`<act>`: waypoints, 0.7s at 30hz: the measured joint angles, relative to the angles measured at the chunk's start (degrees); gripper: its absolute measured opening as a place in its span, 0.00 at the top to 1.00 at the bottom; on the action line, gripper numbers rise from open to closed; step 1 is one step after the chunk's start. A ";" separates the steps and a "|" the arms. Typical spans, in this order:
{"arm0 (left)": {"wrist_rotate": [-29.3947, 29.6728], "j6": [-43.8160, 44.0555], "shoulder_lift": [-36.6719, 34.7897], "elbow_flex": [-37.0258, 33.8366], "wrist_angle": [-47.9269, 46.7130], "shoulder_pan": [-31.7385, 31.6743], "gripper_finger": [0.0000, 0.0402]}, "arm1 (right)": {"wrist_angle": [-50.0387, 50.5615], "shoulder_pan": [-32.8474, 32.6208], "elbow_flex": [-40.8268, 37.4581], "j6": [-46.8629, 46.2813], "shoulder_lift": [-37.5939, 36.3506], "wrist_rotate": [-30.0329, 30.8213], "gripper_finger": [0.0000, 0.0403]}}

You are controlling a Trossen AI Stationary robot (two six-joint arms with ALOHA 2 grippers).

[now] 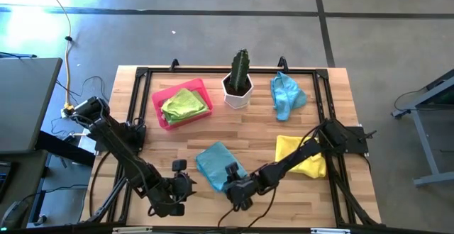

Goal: Fold microfiber towels
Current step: Put the folded bottom blue microfiber cloth into the transparent pink bin

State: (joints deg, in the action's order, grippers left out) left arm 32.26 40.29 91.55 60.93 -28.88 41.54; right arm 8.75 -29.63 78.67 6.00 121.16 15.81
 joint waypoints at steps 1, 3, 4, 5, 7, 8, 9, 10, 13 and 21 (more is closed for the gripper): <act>-0.05 0.00 0.00 0.00 0.00 0.00 0.67 | 0.00 0.17 0.00 0.00 0.00 -0.72 0.57; -0.08 0.01 0.00 0.00 0.00 0.00 0.67 | 0.00 0.53 0.00 -0.20 0.00 -2.32 0.57; -0.09 -0.01 0.00 0.00 0.00 0.00 0.67 | 0.00 0.69 0.00 -0.84 0.00 -3.27 0.57; -0.07 0.01 0.00 0.00 0.00 0.00 0.67 | 0.00 0.77 0.00 -1.24 0.00 -4.15 0.57; -0.08 0.00 0.00 0.00 0.00 0.00 0.67 | 0.02 0.83 0.00 -2.13 0.00 -4.59 0.57; -0.09 -0.01 0.00 0.00 0.00 0.00 0.67 | 0.00 0.80 0.00 -2.48 0.00 -4.82 0.57; -0.08 0.01 0.00 0.00 0.00 0.00 0.67 | 0.00 0.75 0.00 -2.62 0.02 -5.08 0.57; -0.09 0.00 0.00 0.00 0.00 0.00 0.67 | -0.10 0.74 0.00 -2.76 0.25 -5.46 0.57; -0.09 0.01 0.00 0.00 0.00 0.00 0.67 | -0.12 0.74 0.00 -3.03 1.61 -8.45 0.57; -0.09 0.01 0.00 0.00 0.02 0.00 0.67 | 0.01 0.72 0.13 -3.66 2.24 -9.04 0.57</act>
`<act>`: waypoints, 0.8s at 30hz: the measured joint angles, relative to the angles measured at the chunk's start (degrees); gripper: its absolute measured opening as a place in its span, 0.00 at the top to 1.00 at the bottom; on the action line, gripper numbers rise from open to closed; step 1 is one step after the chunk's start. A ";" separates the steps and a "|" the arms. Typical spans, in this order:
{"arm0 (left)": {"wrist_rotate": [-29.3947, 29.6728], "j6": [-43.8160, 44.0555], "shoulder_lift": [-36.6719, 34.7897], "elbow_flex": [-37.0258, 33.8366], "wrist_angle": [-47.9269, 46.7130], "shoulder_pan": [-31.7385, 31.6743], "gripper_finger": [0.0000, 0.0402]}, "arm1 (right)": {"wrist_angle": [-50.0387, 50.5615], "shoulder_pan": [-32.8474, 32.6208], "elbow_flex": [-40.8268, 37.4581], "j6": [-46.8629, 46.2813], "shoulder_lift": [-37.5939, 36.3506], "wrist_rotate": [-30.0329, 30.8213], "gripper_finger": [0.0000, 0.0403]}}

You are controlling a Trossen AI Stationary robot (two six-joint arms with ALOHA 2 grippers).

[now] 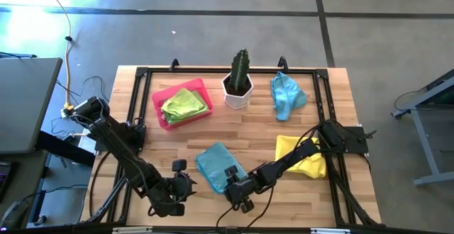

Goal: Fold microfiber towels
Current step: Put the folded bottom blue microfiber cloth into the transparent pink bin

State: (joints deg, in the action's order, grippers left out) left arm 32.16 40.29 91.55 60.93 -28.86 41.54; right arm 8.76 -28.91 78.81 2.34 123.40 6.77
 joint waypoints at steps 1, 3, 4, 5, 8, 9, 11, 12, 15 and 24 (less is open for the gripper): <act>-0.02 0.00 0.00 0.00 0.00 0.00 0.67 | 0.03 0.00 0.00 -0.08 0.02 0.12 0.57; 0.00 0.00 0.00 0.00 0.00 0.00 0.67 | 0.28 0.09 0.00 -1.03 0.04 0.19 0.59; -0.02 0.00 0.00 0.00 0.00 0.00 0.67 | 0.40 0.25 0.00 -1.10 0.06 0.27 0.60; 0.00 0.00 0.00 0.00 0.00 0.00 0.67 | 0.56 0.31 0.02 -1.54 0.06 0.82 0.62; -0.02 0.00 0.00 0.00 0.00 0.00 0.67 | 0.75 0.59 0.02 -3.01 0.15 2.53 0.70; -0.01 0.01 0.00 0.00 0.01 0.00 0.67 | 0.81 0.79 0.02 -3.79 0.19 2.71 0.74; -0.02 0.02 0.00 0.00 0.01 0.00 0.67 | 0.91 1.07 0.02 -5.21 0.23 3.11 0.82; -0.01 0.05 0.00 0.00 0.02 0.00 0.67 | 0.95 1.11 0.00 -5.91 0.23 3.30 0.86; -0.02 1.09 0.00 0.00 0.02 0.02 0.67 | 1.04 1.14 0.00 -7.30 0.25 4.22 0.97; -4.25 9.01 -0.04 2.48 -0.32 0.45 0.67 | 5.56 2.55 3.71 -7.47 0.49 2.00 0.99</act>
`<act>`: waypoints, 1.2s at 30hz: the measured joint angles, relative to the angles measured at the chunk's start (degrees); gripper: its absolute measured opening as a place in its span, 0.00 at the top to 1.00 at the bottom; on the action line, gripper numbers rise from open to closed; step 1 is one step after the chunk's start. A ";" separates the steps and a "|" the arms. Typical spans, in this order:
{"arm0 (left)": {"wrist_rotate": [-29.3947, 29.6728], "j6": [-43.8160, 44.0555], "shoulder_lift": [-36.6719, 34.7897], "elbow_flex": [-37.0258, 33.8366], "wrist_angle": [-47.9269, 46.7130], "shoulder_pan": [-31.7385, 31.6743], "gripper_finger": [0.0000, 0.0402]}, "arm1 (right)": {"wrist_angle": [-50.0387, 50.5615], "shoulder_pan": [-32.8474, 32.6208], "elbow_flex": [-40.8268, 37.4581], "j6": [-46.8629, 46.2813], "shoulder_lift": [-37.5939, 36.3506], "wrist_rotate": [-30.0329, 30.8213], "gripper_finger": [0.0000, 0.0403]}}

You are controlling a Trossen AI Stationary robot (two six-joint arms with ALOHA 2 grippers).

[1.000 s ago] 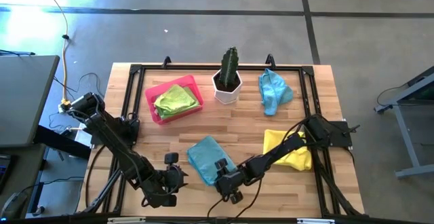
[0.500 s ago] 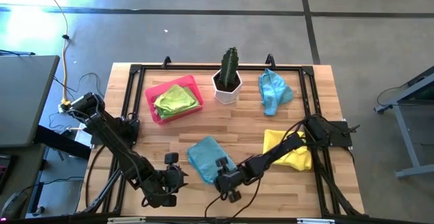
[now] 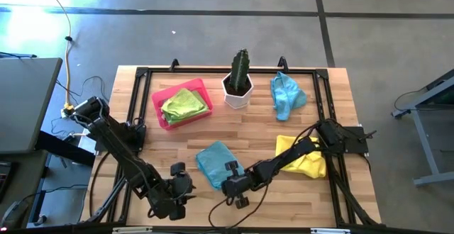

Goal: Fold microfiber towels
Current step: Put the folded bottom blue microfiber cloth into the transparent pink bin

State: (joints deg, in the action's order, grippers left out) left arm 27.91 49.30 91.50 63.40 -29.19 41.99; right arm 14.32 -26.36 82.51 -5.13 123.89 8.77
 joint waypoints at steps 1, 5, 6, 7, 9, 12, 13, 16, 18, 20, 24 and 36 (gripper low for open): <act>-0.44 -0.04 0.00 0.48 0.02 0.12 0.67 | 2.11 0.45 1.34 -0.02 0.10 -0.13 0.99; 0.53 -5.58 -0.02 1.04 0.03 0.51 0.67 | 9.26 2.01 7.52 -0.02 0.12 -0.13 0.99; 0.92 -7.42 -0.02 1.04 -0.20 0.55 0.67 | 11.37 2.31 9.27 0.00 0.09 -0.09 1.00; 1.11 -9.19 -0.02 1.04 -0.27 0.53 0.67 | 13.51 2.56 11.11 -0.01 0.09 -0.13 1.00; 1.90 -11.42 -0.02 1.04 -0.31 0.39 0.67 | 17.21 2.86 14.52 -0.01 0.06 -0.31 1.00; 3.79 -12.03 -0.02 1.02 -0.57 -0.10 0.67 | 23.11 3.29 19.38 -0.24 -0.02 -0.31 1.00; 4.36 -12.36 -0.02 1.03 -0.90 -0.26 0.67 | 24.47 3.44 20.65 -0.19 -0.07 -0.32 1.00; 5.37 -15.64 -0.02 1.02 -1.03 -0.41 0.64 | 26.68 3.64 22.87 0.11 -0.19 -0.33 1.00; 7.14 -17.98 0.29 1.02 -0.94 -0.60 0.61 | 27.07 3.74 23.26 0.59 -0.19 -0.33 1.00; 8.44 -20.00 0.72 0.98 -0.83 -0.98 0.57 | 27.24 3.90 23.26 0.62 -0.19 -0.33 1.00; 12.68 -19.18 1.40 1.02 -0.23 -3.41 0.47 | 27.35 4.29 23.26 0.64 -0.19 -0.33 1.00; 8.73 -22.89 8.40 0.93 5.29 -10.62 0.37 | 28.48 5.13 23.27 5.34 -0.30 -0.23 1.00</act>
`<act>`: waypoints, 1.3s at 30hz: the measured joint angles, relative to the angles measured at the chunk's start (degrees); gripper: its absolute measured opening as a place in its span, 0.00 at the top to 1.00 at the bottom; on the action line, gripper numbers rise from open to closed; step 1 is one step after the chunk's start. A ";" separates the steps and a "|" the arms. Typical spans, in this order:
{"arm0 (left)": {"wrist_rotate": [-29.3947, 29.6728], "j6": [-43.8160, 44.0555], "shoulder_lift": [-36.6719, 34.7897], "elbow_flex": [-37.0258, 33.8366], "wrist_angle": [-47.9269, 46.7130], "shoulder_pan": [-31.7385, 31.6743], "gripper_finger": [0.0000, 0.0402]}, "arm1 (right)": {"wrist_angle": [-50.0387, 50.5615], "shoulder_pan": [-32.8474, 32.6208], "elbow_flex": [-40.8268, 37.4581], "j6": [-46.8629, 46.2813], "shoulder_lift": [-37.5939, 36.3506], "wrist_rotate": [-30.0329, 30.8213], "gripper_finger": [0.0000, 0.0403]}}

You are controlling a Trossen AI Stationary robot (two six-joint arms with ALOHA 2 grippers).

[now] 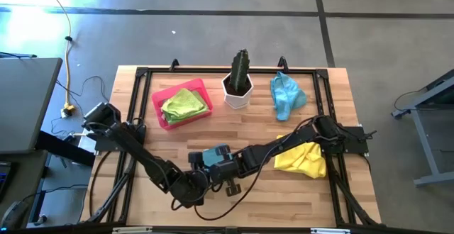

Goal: Fold microfiber towels
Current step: Put the folded bottom blue microfiber cloth into the transparent pink bin

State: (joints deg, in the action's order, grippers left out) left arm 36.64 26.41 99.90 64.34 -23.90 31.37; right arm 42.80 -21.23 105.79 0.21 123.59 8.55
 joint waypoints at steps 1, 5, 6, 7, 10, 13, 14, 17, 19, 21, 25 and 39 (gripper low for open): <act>0.09 -1.02 0.48 0.00 0.51 -0.23 0.37 | 0.42 -0.02 -0.01 0.46 0.00 -0.01 1.00; 0.50 -4.27 1.65 0.00 2.36 -1.29 0.37 | 1.52 -0.07 -0.07 2.24 -0.04 0.12 1.00; 0.40 -5.12 1.79 0.00 2.40 -1.40 0.37 | 1.66 -0.09 -0.12 2.88 -0.03 0.13 1.00; 0.38 -5.55 1.79 0.00 2.37 -1.42 0.37 | 1.69 -0.08 -0.12 3.79 -0.02 0.12 1.00; 0.72 -5.83 1.48 0.00 1.59 -1.16 0.37 | 3.31 -0.24 -0.07 4.81 -0.31 0.26 1.00; 2.93 -6.83 -0.18 0.01 0.95 0.00 0.37 | 4.52 -0.58 0.19 5.28 -0.88 0.38 1.00; 3.24 -7.12 -1.02 0.07 0.55 0.49 0.37 | 5.55 -0.70 0.19 5.26 -1.32 0.25 1.00; 4.34 -6.18 -3.53 0.05 -1.05 2.23 0.37 | 6.06 -0.83 0.19 4.84 -2.86 0.05 1.00; 5.47 -5.15 -5.04 0.08 -1.76 3.45 0.37 | 5.91 -0.66 0.19 5.15 -4.36 0.21 1.00; 8.20 -4.65 -6.65 0.02 -1.39 4.52 0.37 | 5.35 -0.52 0.19 5.30 -5.79 0.51 1.00; 15.40 -4.12 -8.45 0.07 0.28 5.05 0.37 | 1.95 -0.11 0.19 5.81 -7.19 0.23 1.00; 7.56 -6.48 -7.42 0.04 3.98 0.81 0.37 | -3.63 0.22 0.69 11.42 -8.17 1.87 1.00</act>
State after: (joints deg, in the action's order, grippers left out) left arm 44.20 19.93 92.48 64.38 -19.92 32.18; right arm 39.17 -21.02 106.48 11.64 115.42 10.42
